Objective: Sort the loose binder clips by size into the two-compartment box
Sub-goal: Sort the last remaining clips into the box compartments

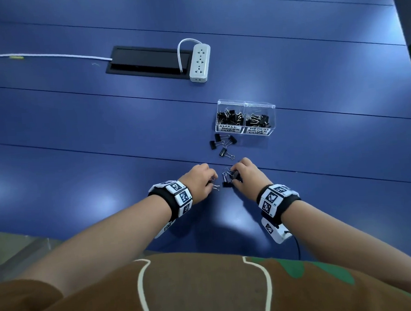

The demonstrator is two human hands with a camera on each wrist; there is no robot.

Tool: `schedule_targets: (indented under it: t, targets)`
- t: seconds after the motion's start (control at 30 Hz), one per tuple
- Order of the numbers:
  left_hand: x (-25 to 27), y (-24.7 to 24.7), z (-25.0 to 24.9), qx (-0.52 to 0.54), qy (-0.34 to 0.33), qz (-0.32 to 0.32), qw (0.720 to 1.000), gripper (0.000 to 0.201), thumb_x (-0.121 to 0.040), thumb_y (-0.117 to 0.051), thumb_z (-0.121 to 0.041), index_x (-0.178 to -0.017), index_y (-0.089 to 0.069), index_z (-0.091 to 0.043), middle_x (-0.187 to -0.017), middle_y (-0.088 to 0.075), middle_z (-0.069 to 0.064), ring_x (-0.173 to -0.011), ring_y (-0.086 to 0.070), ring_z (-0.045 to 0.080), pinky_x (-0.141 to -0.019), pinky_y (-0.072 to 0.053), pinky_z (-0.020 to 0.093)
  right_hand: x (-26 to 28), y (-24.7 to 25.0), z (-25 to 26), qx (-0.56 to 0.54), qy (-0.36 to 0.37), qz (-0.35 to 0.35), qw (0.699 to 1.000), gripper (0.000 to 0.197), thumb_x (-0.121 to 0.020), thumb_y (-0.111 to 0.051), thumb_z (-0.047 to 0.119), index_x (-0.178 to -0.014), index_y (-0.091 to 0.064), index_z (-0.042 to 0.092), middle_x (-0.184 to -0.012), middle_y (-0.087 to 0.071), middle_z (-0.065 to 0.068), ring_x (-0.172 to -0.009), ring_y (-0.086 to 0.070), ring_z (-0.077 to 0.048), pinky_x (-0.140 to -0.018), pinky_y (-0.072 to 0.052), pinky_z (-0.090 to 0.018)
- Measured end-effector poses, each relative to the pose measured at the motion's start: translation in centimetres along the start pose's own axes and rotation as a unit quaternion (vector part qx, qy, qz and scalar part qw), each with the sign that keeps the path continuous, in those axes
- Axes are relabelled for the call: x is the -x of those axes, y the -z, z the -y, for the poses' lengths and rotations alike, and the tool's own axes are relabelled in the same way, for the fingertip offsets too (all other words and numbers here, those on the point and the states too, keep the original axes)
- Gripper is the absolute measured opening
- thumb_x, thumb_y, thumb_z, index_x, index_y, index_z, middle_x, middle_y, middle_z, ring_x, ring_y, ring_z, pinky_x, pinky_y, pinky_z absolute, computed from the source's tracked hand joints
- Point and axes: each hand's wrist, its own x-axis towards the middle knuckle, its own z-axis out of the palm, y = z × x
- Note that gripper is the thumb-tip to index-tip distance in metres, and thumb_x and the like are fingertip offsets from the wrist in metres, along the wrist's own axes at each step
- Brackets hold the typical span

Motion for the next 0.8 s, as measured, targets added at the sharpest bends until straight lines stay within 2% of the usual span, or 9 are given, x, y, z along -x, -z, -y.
schedule_targets:
  t: [0.07,0.13,0.23,0.37,0.57,0.67,0.73,0.8]
  targets:
    - [0.3,-0.2,0.1,-0.033,-0.006,0.024,0.999,0.032,-0.085,-0.061,-0.020,-0.117,-0.055,-0.014,-0.114,-0.051,0.008,-0.110,-0.046,0.026,-0.094,-0.045,0.042,-0.1,0.4,-0.3,0.006,-0.007,-0.003,1.000,0.030,-0.083,-0.056,0.008,-0.113,-0.057,0.007,-0.117,-0.049,-0.013,-0.106,-0.053,-0.032,-0.091,-0.045,-0.036]
    - [0.5,-0.2,0.1,-0.056,-0.005,0.035,0.998,0.035,-0.085,-0.063,-0.019,-0.118,-0.053,-0.014,-0.116,-0.048,0.007,-0.111,-0.044,0.026,-0.093,-0.046,0.043,0.0,0.7,-0.4,0.012,-0.011,-0.004,1.000,0.029,-0.081,-0.056,0.008,-0.110,-0.057,0.007,-0.114,-0.050,-0.012,-0.103,-0.054,-0.031,-0.088,-0.045,-0.034]
    - [0.3,-0.1,0.0,-0.067,0.000,0.034,0.997,0.028,-0.085,-0.062,-0.017,-0.111,-0.053,-0.012,-0.115,-0.048,0.008,-0.109,-0.044,0.027,-0.090,-0.046,0.044,-0.2,1.4,-0.5,0.012,-0.028,-0.003,1.000,0.027,-0.081,-0.056,0.010,-0.108,-0.056,0.009,-0.114,-0.048,-0.010,-0.095,-0.057,-0.031,-0.085,-0.048,-0.033]
    - [0.2,0.0,0.1,-0.064,0.011,0.033,0.997,0.024,-0.085,-0.064,-0.021,-0.104,-0.052,-0.012,-0.112,-0.048,0.006,-0.105,-0.044,0.025,-0.087,-0.046,0.041,-1.3,2.9,-0.7,-0.001,-0.048,-0.010,0.999,0.029,-0.082,-0.056,0.008,-0.111,-0.055,0.008,-0.115,-0.047,-0.012,-0.095,-0.057,-0.031,-0.090,-0.049,-0.037]
    - [0.1,0.3,0.0,-0.036,0.011,0.013,0.999,0.017,-0.083,-0.061,-0.013,-0.097,-0.051,-0.013,-0.106,-0.053,0.004,-0.099,-0.047,0.024,-0.084,-0.044,0.037,-1.9,4.3,-0.1,0.009,-0.043,-0.013,0.999,0.026,-0.081,-0.060,0.015,-0.107,-0.057,0.011,-0.111,-0.050,-0.008,-0.096,-0.056,-0.027,-0.081,-0.045,-0.030]
    - [-0.1,0.6,0.1,0.008,0.022,-0.001,1.000,0.015,-0.082,-0.062,-0.010,-0.094,-0.054,-0.012,-0.102,-0.058,0.005,-0.095,-0.051,0.024,-0.083,-0.044,0.036,-1.2,3.1,0.2,0.042,-0.036,0.006,0.998,0.022,-0.081,-0.058,0.017,-0.102,-0.056,0.012,-0.108,-0.049,-0.009,-0.097,-0.053,-0.029,-0.080,-0.048,-0.034]
    - [-0.5,1.0,0.1,0.052,0.049,-0.018,0.997,0.012,-0.081,-0.063,-0.010,-0.092,-0.057,-0.012,-0.095,-0.059,0.004,-0.090,-0.056,0.024,-0.082,-0.047,0.034,-0.8,2.1,0.2,0.072,-0.032,0.017,0.997,0.019,-0.083,-0.054,0.013,-0.103,-0.056,0.010,-0.111,-0.048,-0.011,-0.105,-0.047,-0.031,-0.084,-0.048,-0.039]
    - [-1.1,1.7,-0.1,0.091,0.070,-0.049,0.992,0.009,-0.080,-0.064,-0.009,-0.087,-0.059,-0.013,-0.087,-0.059,-0.001,-0.085,-0.059,0.024,-0.081,-0.050,0.034,-0.8,1.5,0.0,0.069,-0.032,0.009,0.997,0.017,-0.086,-0.052,0.009,-0.102,-0.057,0.007,-0.112,-0.047,-0.013,-0.108,-0.044,-0.032,-0.087,-0.047,-0.040]
